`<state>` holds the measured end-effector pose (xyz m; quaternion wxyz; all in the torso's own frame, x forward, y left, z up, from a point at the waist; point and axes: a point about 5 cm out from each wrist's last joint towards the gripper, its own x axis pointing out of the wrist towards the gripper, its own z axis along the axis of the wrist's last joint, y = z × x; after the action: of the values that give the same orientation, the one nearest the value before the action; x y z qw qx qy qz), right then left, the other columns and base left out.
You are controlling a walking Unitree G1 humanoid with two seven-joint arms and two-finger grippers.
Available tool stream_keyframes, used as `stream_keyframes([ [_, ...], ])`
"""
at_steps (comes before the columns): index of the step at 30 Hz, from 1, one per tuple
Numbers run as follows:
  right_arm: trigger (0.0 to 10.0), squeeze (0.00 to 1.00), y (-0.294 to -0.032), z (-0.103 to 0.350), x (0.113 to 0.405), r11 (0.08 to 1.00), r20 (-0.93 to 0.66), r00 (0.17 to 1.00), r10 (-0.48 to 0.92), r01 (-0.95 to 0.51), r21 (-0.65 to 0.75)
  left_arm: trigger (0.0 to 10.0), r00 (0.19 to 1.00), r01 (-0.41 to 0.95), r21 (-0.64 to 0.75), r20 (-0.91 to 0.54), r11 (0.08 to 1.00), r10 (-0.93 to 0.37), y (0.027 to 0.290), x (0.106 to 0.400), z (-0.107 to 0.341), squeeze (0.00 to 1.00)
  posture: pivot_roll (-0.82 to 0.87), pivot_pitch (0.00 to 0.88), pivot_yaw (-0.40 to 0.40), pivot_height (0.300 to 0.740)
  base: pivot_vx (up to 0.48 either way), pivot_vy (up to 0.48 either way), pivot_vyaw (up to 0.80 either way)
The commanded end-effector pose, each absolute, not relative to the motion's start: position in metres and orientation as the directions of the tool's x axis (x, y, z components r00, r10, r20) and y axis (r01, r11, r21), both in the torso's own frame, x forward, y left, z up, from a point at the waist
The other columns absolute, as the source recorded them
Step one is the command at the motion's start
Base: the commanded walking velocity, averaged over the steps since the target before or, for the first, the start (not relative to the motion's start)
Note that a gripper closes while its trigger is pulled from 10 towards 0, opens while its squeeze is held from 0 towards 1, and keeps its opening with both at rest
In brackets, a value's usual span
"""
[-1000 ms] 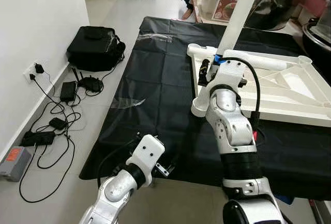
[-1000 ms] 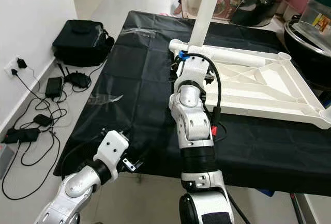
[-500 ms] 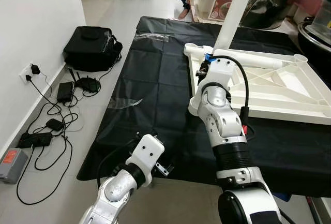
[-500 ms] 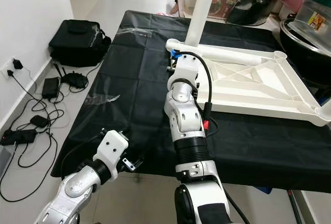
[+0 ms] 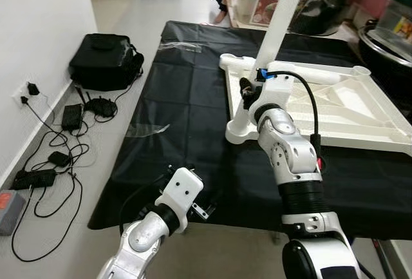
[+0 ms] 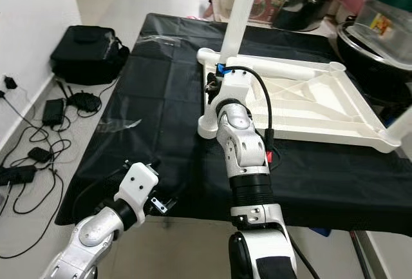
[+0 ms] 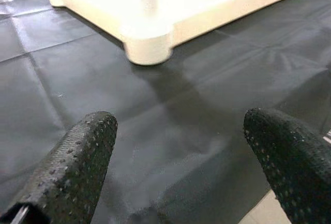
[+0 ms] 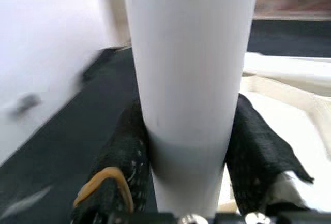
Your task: Building children table
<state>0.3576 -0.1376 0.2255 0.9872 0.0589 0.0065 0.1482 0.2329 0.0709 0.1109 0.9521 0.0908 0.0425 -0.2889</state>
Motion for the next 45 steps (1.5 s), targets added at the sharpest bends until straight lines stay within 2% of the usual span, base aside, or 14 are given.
stream_keyframes([
  [1, 0.0, 0.00, -0.134, 0.211, 0.346, 0.855, -0.058, 0.860, 0.507, -0.492, 0.164, 10.0, 0.820, 0.571, 0.138, -0.139, 0.810, -0.555, 0.069, 0.232, 0.111, 0.00, 0.09, 0.081, -0.104, 0.740, 0.000, 0.000, 0.00],
  [3, 0.0, 0.00, -0.167, 0.204, 0.328, 0.788, -0.126, 0.778, 0.615, -0.601, 0.133, 10.0, 0.817, 0.576, 0.141, -0.136, 0.805, -0.560, 0.068, 0.233, 0.111, 0.00, 0.09, 0.079, -0.097, 0.740, 0.000, 0.000, 0.00],
  [8, 0.0, 0.00, -0.181, 0.202, 0.316, 0.739, -0.142, 0.725, 0.674, -0.661, 0.128, 10.0, 0.815, 0.579, 0.147, -0.134, 0.802, -0.564, 0.068, 0.235, 0.111, 0.00, 0.08, 0.079, -0.096, 0.740, 0.000, 0.000, 0.00],
  [10, 0.0, 0.00, -0.192, 0.201, 0.298, 0.652, -0.135, 0.638, 0.758, -0.748, 0.126, 10.0, 0.811, 0.585, 0.151, -0.134, 0.797, -0.569, 0.068, 0.235, 0.111, 0.00, 0.08, 0.074, -0.086, 0.740, 0.000, 0.000, 0.00],
  [12, 0.0, 0.00, -0.196, 0.201, 0.290, 0.611, -0.132, 0.596, 0.792, -0.780, 0.140, 10.0, 0.810, 0.586, 0.153, -0.133, 0.795, -0.571, 0.068, 0.235, 0.111, 0.00, 0.08, 0.073, -0.087, 0.740, 0.000, 0.000, 0.00],
  [15, 0.0, 0.00, -0.204, 0.197, 0.286, 0.599, -0.148, 0.581, 0.800, -0.786, 0.152, 10.0, 0.808, 0.588, 0.155, -0.132, 0.794, -0.573, 0.067, 0.235, 0.111, 0.00, 0.08, 0.073, -0.085, 0.740, 0.000, 0.000, 0.00],
  [16, 0.0, 0.00, -0.218, 0.190, 0.282, 0.605, -0.186, 0.577, 0.795, -0.778, 0.170, 10.0, 0.808, 0.590, 0.157, -0.131, 0.792, -0.575, 0.067, 0.236, 0.112, 0.00, 0.08, 0.069, -0.082, 0.740, 0.000, 0.000, 0.00],
  [18, 0.0, 0.00, -0.252, 0.177, 0.277, 0.662, -0.276, 0.609, 0.744, -0.729, 0.176, 10.0, 0.806, 0.592, 0.160, -0.129, 0.790, -0.578, 0.067, 0.236, 0.112, 0.00, 0.08, 0.065, -0.082, 0.740, 0.000, 0.000, 0.00],
  [28, 0.0, 0.00, -0.288, 0.172, 0.276, 0.744, -0.323, 0.677, 0.661, -0.646, 0.171, 10.0, 0.802, 0.597, 0.161, -0.129, 0.786, -0.583, 0.066, 0.236, 0.111, 0.00, 0.08, 0.062, -0.080, 0.740, 0.000, 0.000, 0.00],
  [30, 0.0, 0.00, -0.311, 0.166, 0.283, 0.843, -0.366, 0.767, 0.527, -0.524, 0.117, 10.0, 0.803, 0.597, 0.164, -0.128, 0.786, -0.583, 0.066, 0.236, 0.112, 0.00, 0.08, 0.063, -0.083, 0.740, 0.000, 0.000, 0.00],
  [33, 0.0, 0.00, -0.322, 0.163, 0.285, 0.879, -0.379, 0.799, 0.466, -0.467, 0.097, 10.0, 0.803, 0.596, 0.166, -0.127, 0.786, -0.582, 0.066, 0.236, 0.112, 0.00, 0.09, 0.065, -0.084, 0.740, 0.000, 0.000, 0.00],
  [36, 0.0, 0.00, -0.349, 0.161, 0.280, 0.928, -0.379, 0.849, 0.369, -0.357, 0.103, 10.0, 0.806, 0.592, 0.170, -0.126, 0.787, -0.579, 0.067, 0.236, 0.112, 0.00, 0.10, 0.071, -0.084, 0.740, 0.000, 0.000, 0.00],
  [40, 0.0, 0.00, -0.365, 0.158, 0.275, 0.957, -0.390, 0.874, 0.289, -0.278, 0.087, 10.0, 0.806, 0.593, 0.171, -0.126, 0.787, -0.579, 0.067, 0.236, 0.112, 0.00, 0.09, 0.073, -0.087, 0.740, 0.000, 0.000, 0.00],
  [45, 0.0, 0.00, -0.368, 0.152, 0.274, 0.966, -0.392, 0.883, 0.258, -0.237, 0.100, 10.0, 0.805, 0.594, 0.171, -0.128, 0.786, -0.580, 0.067, 0.236, 0.112, 0.00, 0.09, 0.077, -0.083, 0.740, 0.000, 0.000, 0.00],
])
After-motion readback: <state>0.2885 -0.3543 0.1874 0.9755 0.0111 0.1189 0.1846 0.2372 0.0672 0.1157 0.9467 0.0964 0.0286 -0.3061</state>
